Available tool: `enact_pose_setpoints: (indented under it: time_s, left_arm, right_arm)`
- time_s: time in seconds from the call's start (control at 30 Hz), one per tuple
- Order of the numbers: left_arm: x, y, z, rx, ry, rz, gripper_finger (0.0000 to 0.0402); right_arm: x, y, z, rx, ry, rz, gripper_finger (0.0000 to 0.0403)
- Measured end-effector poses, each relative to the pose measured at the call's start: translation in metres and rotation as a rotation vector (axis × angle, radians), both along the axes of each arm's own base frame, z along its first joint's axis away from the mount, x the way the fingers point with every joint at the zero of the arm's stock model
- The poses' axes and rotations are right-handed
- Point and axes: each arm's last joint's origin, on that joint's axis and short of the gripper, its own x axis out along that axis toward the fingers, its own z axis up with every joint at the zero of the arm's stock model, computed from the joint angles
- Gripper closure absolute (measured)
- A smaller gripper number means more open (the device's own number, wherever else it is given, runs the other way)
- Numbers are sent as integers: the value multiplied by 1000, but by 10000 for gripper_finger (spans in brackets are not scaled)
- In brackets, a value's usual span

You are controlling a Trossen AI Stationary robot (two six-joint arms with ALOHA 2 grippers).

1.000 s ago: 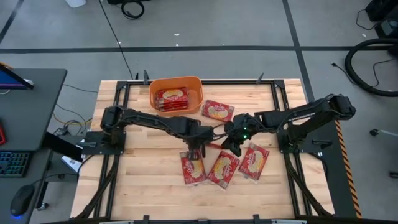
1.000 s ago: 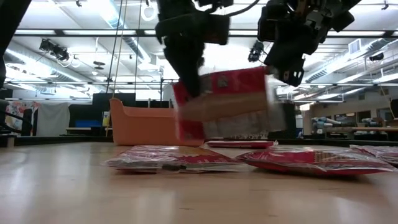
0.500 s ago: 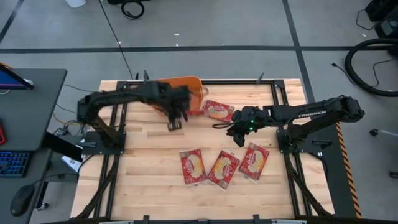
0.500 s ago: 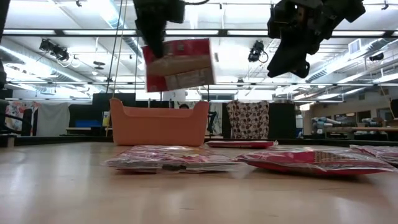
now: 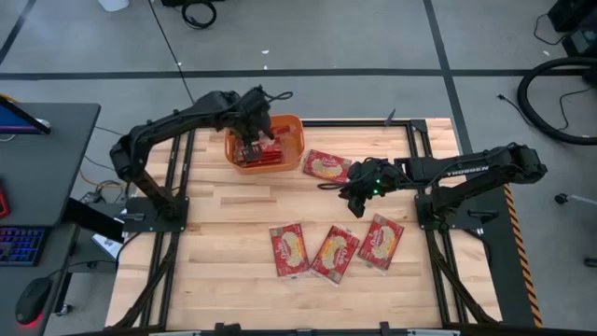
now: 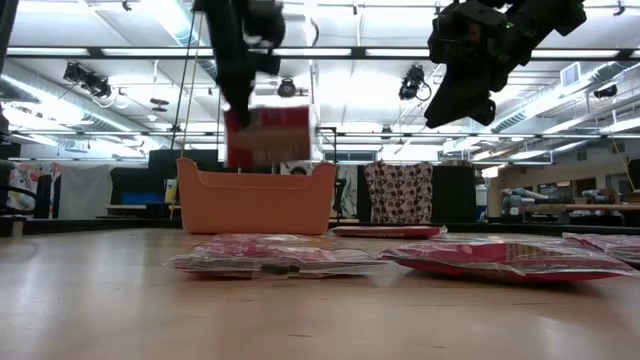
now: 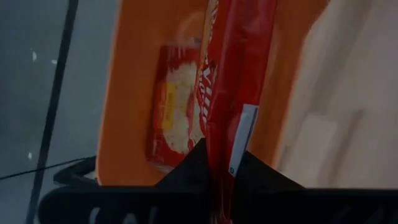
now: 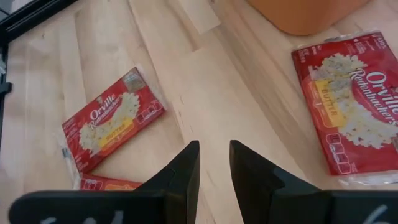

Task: Sort popcorn bags into baskets
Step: Put the red popcorn bag into the orange bin

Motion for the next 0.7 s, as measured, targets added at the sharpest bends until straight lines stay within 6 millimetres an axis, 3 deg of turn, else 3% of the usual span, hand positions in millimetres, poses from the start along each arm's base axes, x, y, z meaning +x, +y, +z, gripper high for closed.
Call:
enact_pose_setpoints:
  time_s: [0.17,0.37,0.57,0.7]
  left_arm:
    - [-10,14,-46,125,172,25,366]
    - [-11,14,-72,167,212,-41,356]
    - [-17,10,-75,107,249,-52,303]
    - [-22,4,-63,44,226,-37,267]
  right_arm:
    - [0,-3,0,18,-2,-29,310]
    - [0,-8,0,26,-3,-55,310]
    - [-1,-11,0,64,-5,-57,310]
    - [-1,-15,0,84,-4,-37,310]
